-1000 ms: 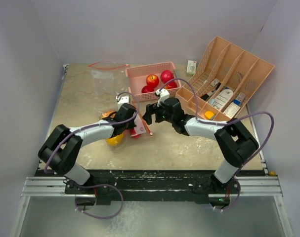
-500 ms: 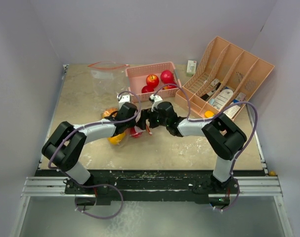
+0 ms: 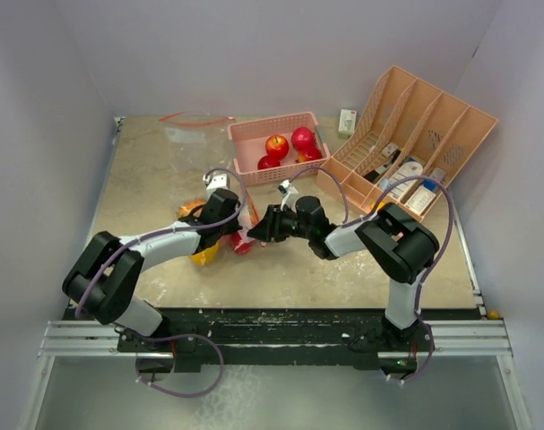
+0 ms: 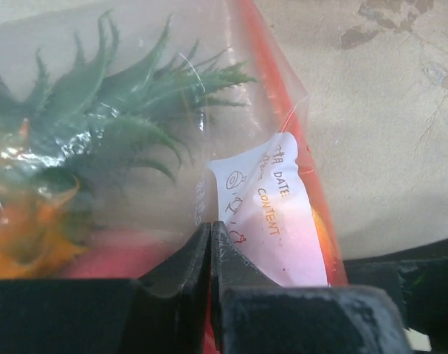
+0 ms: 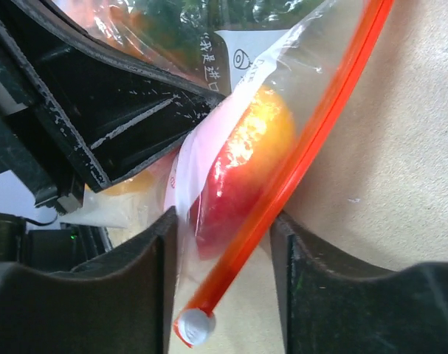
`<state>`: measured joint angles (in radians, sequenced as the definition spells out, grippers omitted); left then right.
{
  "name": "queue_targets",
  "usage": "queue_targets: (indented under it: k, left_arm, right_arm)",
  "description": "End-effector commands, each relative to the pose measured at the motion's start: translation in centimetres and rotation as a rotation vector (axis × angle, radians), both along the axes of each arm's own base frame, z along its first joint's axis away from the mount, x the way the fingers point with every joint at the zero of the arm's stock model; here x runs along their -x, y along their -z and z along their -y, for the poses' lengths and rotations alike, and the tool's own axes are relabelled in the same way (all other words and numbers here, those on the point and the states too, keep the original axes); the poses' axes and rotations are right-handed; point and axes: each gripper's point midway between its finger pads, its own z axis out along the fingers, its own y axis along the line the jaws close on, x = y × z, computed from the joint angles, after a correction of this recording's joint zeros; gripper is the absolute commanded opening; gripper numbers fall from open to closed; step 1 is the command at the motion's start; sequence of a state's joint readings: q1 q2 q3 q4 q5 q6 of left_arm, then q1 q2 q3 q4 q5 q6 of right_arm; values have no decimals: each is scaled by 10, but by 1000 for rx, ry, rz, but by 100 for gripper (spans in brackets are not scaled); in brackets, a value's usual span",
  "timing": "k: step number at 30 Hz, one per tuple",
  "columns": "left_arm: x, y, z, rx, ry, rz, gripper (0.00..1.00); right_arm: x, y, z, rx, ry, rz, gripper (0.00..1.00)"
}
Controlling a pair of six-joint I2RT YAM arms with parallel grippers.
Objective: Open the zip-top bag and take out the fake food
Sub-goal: Adjust the zipper food storage bag at the center of the board.
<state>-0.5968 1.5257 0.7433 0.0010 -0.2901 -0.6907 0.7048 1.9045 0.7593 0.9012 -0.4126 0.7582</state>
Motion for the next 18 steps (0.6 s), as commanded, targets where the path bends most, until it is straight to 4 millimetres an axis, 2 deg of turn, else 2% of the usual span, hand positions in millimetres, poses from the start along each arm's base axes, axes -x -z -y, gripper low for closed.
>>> queue_targets:
  k: [1, 7, 10, 13, 16, 18]
  left_arm:
    - [30, 18, -15, -57, 38, -107, 12]
    - [23, -21, -9, 3, 41, -14, 33]
    - [19, -46, -7, 41, 39, 50, 42]
    - [16, -73, -7, 77, 39, 118, 54]
    - [13, -96, -5, 103, 45, 174, 72]
    - [10, -109, -4, 106, 59, 204, 84]
  right_arm:
    - [13, -37, -9, -72, -70, 82, 39]
    - [7, -47, -1, -13, -47, 148, 2]
    - [8, -51, 3, 9, -51, 165, 0]
    - [5, -60, 12, 62, -33, 206, 0]
    - [-7, -76, 29, 169, 23, 297, 0]
    - [-6, -86, 37, 224, 5, 350, 0]
